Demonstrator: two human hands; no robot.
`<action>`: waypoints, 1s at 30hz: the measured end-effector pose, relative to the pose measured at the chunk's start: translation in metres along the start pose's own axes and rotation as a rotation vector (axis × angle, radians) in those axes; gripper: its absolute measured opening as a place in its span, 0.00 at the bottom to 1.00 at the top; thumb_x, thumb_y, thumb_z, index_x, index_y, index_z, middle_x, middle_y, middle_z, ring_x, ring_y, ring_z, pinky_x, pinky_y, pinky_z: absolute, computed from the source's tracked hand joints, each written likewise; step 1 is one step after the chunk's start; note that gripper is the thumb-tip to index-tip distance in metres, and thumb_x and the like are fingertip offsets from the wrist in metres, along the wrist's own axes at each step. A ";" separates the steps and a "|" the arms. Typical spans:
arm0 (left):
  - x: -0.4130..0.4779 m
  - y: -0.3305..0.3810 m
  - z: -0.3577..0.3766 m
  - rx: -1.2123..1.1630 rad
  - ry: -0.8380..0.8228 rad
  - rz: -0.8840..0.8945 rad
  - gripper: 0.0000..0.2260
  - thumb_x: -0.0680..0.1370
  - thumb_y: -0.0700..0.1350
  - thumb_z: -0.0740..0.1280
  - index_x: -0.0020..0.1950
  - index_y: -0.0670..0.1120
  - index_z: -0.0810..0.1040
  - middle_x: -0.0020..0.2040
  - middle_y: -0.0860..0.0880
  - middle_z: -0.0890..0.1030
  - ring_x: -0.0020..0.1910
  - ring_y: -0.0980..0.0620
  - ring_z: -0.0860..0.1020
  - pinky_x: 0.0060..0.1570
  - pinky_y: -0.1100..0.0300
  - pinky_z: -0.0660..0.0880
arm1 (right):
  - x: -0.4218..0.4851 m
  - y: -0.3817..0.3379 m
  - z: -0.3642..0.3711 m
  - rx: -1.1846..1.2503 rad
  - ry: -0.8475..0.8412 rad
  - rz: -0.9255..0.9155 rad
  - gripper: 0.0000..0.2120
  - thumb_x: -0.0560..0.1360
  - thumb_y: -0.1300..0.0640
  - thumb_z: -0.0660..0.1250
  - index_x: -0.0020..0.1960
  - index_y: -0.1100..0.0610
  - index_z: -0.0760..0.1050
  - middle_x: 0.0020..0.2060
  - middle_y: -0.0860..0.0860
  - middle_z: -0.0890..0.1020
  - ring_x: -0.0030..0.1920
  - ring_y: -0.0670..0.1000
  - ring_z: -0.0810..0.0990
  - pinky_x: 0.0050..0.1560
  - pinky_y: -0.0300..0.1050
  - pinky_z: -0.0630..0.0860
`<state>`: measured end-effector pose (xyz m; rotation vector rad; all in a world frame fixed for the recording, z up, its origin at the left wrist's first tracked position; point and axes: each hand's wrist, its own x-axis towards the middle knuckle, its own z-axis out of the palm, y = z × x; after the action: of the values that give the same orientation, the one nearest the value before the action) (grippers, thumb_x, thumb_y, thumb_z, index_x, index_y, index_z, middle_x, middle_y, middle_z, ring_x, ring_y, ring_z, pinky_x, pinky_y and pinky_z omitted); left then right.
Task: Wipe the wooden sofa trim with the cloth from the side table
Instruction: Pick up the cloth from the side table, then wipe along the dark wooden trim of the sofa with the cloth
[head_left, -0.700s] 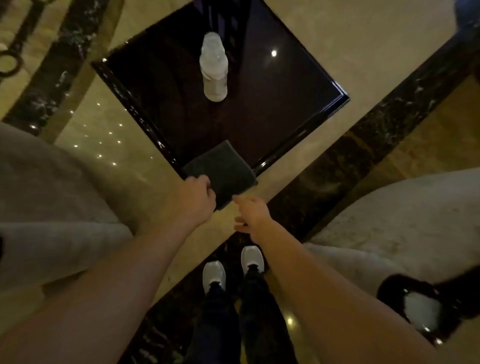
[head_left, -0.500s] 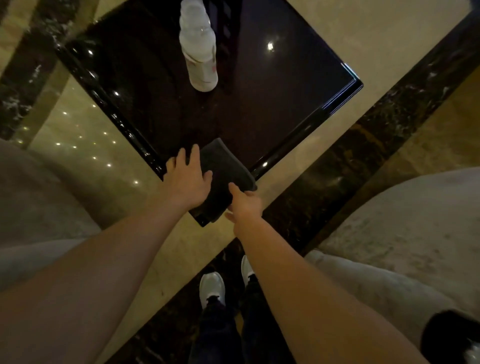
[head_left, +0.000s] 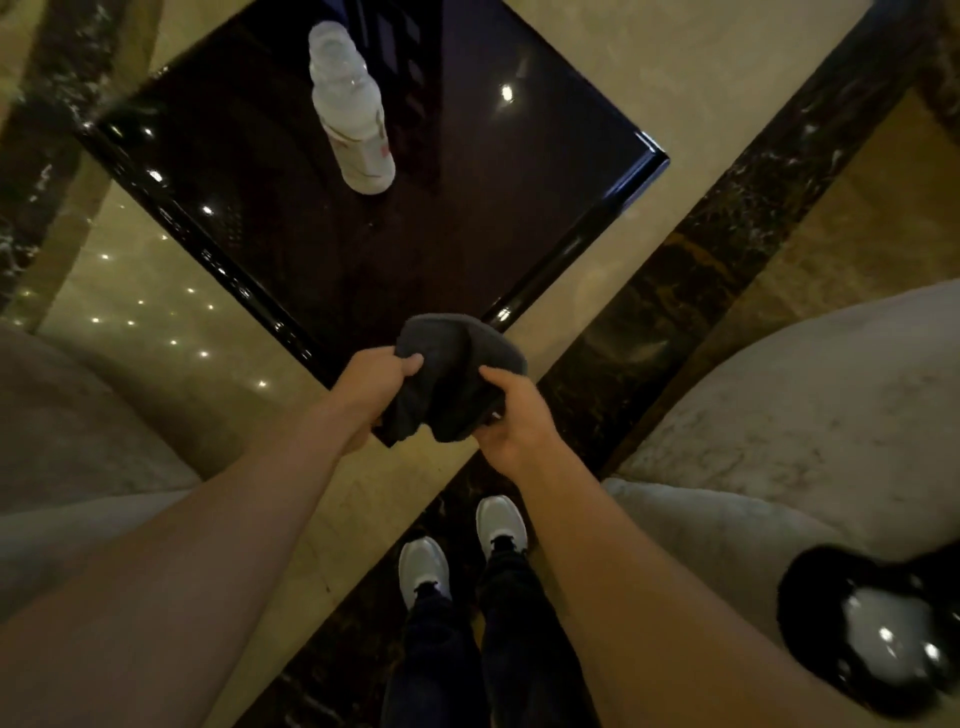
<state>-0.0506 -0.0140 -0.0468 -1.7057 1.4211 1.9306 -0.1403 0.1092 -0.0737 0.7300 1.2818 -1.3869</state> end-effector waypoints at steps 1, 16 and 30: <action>-0.017 -0.002 0.007 -0.101 -0.041 -0.027 0.13 0.82 0.46 0.61 0.65 0.45 0.77 0.59 0.43 0.82 0.58 0.41 0.80 0.58 0.42 0.77 | -0.015 -0.004 -0.010 0.041 -0.025 -0.014 0.18 0.76 0.60 0.67 0.65 0.52 0.72 0.59 0.56 0.80 0.59 0.58 0.79 0.61 0.57 0.77; -0.224 -0.077 0.152 -0.482 -0.521 0.057 0.20 0.75 0.43 0.67 0.67 0.47 0.78 0.61 0.42 0.84 0.58 0.43 0.83 0.50 0.49 0.83 | -0.268 -0.002 -0.205 -0.519 -0.078 -0.617 0.19 0.74 0.56 0.68 0.58 0.36 0.76 0.53 0.43 0.84 0.56 0.46 0.82 0.60 0.58 0.79; -0.243 -0.093 0.262 0.550 0.017 0.711 0.30 0.76 0.39 0.69 0.77 0.47 0.65 0.73 0.48 0.70 0.73 0.51 0.68 0.72 0.49 0.70 | -0.271 -0.038 -0.304 -1.477 0.806 -0.991 0.34 0.77 0.43 0.63 0.77 0.54 0.55 0.75 0.59 0.64 0.74 0.60 0.63 0.72 0.62 0.65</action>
<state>-0.0827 0.3321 0.0780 -1.0372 2.5066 1.5244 -0.1725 0.4696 0.1166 -0.5685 2.9491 -0.3246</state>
